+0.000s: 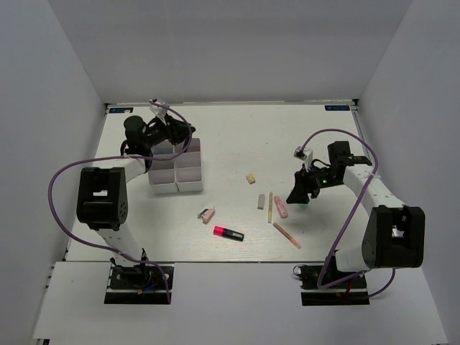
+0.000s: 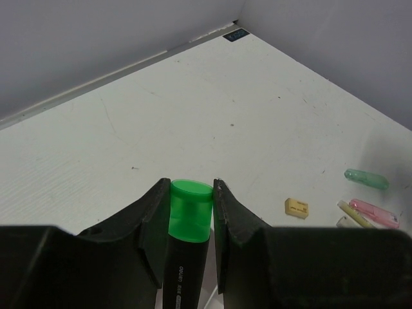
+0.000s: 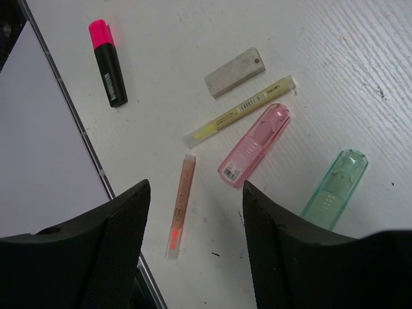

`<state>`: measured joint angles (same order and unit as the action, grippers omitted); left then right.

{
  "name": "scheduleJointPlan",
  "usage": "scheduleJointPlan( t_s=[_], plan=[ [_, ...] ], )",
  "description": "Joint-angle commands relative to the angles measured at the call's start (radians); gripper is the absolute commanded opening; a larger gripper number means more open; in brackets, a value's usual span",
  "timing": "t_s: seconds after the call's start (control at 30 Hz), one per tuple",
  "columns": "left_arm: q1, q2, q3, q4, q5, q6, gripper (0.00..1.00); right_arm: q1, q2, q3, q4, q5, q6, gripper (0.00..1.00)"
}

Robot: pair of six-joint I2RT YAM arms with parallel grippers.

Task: Sort the stationery into containers
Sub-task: Place the pen in the storage box, then pick up the pen from the center of the board.

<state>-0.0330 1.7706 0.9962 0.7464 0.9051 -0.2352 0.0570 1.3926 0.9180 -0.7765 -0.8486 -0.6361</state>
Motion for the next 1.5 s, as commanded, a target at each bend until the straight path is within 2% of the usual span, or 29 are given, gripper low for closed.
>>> scheduleJointPlan(
  t_s=[0.0, 0.03, 0.13, 0.23, 0.33, 0.4, 0.5, 0.53, 0.57, 0.6, 0.63, 0.67, 0.7, 0.73, 0.77, 0.8, 0.83, 0.87, 0.9, 0.97, 1.0, 1.03, 1.07, 1.1, 1.17, 1.2, 1.27, 1.33, 1.47],
  plan=[
    [-0.008, -0.059, -0.001, -0.042, 0.017, 0.037, 0.28, -0.006, -0.006, 0.018, -0.026, -0.040, -0.022, 0.62],
    [-0.007, -0.068, -0.002, -0.045, 0.015, 0.036, 0.32, -0.011, -0.007, 0.019, -0.032, -0.040, -0.023, 0.62],
    [-0.007, -0.077, 0.001, -0.080, 0.011, 0.057, 0.34, -0.006, -0.007, 0.021, -0.035, -0.041, -0.024, 0.62],
    [-0.010, -0.092, -0.010, -0.096, 0.002, 0.057, 0.45, -0.009, -0.009, 0.021, -0.038, -0.044, -0.028, 0.62],
    [-0.010, -0.111, -0.021, -0.130, 0.003, 0.073, 0.51, -0.013, -0.015, 0.021, -0.043, -0.046, -0.028, 0.62],
    [-0.010, -0.138, -0.028, -0.142, -0.012, 0.089, 0.67, -0.011, -0.020, 0.022, -0.046, -0.049, -0.031, 0.64],
    [-0.008, -0.171, -0.031, -0.186, -0.014, 0.100, 0.68, -0.013, -0.030, 0.022, -0.050, -0.056, -0.033, 0.64],
    [-0.010, -0.187, -0.030, -0.188, -0.017, 0.100, 0.67, -0.013, -0.035, 0.024, -0.050, -0.055, -0.036, 0.64],
    [-0.008, -0.203, -0.022, -0.208, -0.018, 0.090, 0.57, -0.013, -0.038, 0.024, -0.066, -0.067, -0.042, 0.64],
    [-0.008, -0.221, -0.015, -0.219, -0.014, 0.074, 0.43, -0.010, -0.043, 0.027, -0.075, -0.067, -0.059, 0.58],
    [-0.008, -0.232, 0.022, -0.260, -0.017, 0.063, 0.16, -0.006, -0.043, 0.036, -0.084, -0.070, -0.063, 0.45],
    [-0.011, -0.261, 0.036, -0.357, -0.032, 0.021, 0.00, -0.003, -0.041, 0.044, -0.101, -0.081, -0.069, 0.00],
    [-0.021, -0.311, 0.047, -0.405, -0.025, 0.033, 0.00, 0.012, -0.037, 0.065, -0.139, -0.087, -0.079, 0.00],
    [-0.053, -0.345, 0.045, -0.457, -0.031, 0.136, 0.00, 0.023, -0.024, 0.093, -0.159, -0.093, -0.150, 0.00],
    [-0.106, -0.447, 0.045, -0.719, -0.119, 0.186, 0.00, 0.047, -0.020, 0.107, -0.194, -0.078, -0.171, 0.00],
    [-0.142, -0.477, 0.056, -0.831, -0.162, 0.227, 0.00, 0.088, -0.003, 0.143, -0.202, -0.061, -0.198, 0.00],
    [-0.207, -0.500, 0.074, -1.018, -0.281, 0.305, 0.00, 0.113, 0.005, 0.157, -0.205, -0.011, -0.221, 0.05],
    [-0.267, -0.540, 0.088, -1.164, -0.348, 0.289, 0.00, 0.169, 0.012, 0.171, -0.210, 0.056, -0.234, 0.23],
    [-0.293, -0.571, 0.110, -1.230, -0.550, 0.274, 0.00, 0.235, 0.041, 0.215, -0.210, 0.087, -0.237, 0.41],
    [-0.346, -0.600, 0.134, -1.512, -0.626, 0.188, 0.00, 0.330, 0.063, 0.245, -0.204, 0.184, -0.208, 0.59],
    [-0.344, -0.623, 0.128, -1.606, -0.728, 0.151, 0.02, 0.396, 0.094, 0.280, -0.182, 0.275, -0.186, 0.65],
    [-0.343, -0.654, 0.119, -1.651, -0.770, 0.019, 0.08, 0.435, 0.106, 0.292, -0.169, 0.301, -0.166, 0.68],
    [-0.343, -0.669, 0.070, -1.688, -0.802, -0.013, 0.23, 0.498, 0.114, 0.301, -0.149, 0.325, -0.092, 0.71],
    [-0.343, -0.731, 0.050, -1.761, -0.936, -0.065, 0.48, 0.562, 0.138, 0.312, -0.057, 0.432, -0.039, 0.71],
    [-0.344, -0.784, 0.007, -1.795, -1.038, -0.114, 0.59, 0.651, 0.181, 0.344, -0.021, 0.477, 0.115, 0.74],
    [-0.346, -0.813, -0.073, -1.794, -1.063, -0.122, 0.76, 0.702, 0.195, 0.352, -0.004, 0.524, 0.156, 0.74],
    [-0.347, -0.982, -0.161, -1.748, -1.123, -0.139, 0.96, 0.771, 0.213, 0.358, 0.025, 0.565, 0.248, 0.78],
    [-0.341, -1.144, -0.259, -1.693, -1.118, -0.112, 1.00, 0.869, 0.253, 0.358, 0.074, 0.635, 0.294, 0.78],
    [-0.343, -1.295, -0.330, -1.645, -1.146, -0.104, 1.00, 0.975, 0.354, 0.396, 0.106, 0.764, 0.366, 0.75]
  ],
)
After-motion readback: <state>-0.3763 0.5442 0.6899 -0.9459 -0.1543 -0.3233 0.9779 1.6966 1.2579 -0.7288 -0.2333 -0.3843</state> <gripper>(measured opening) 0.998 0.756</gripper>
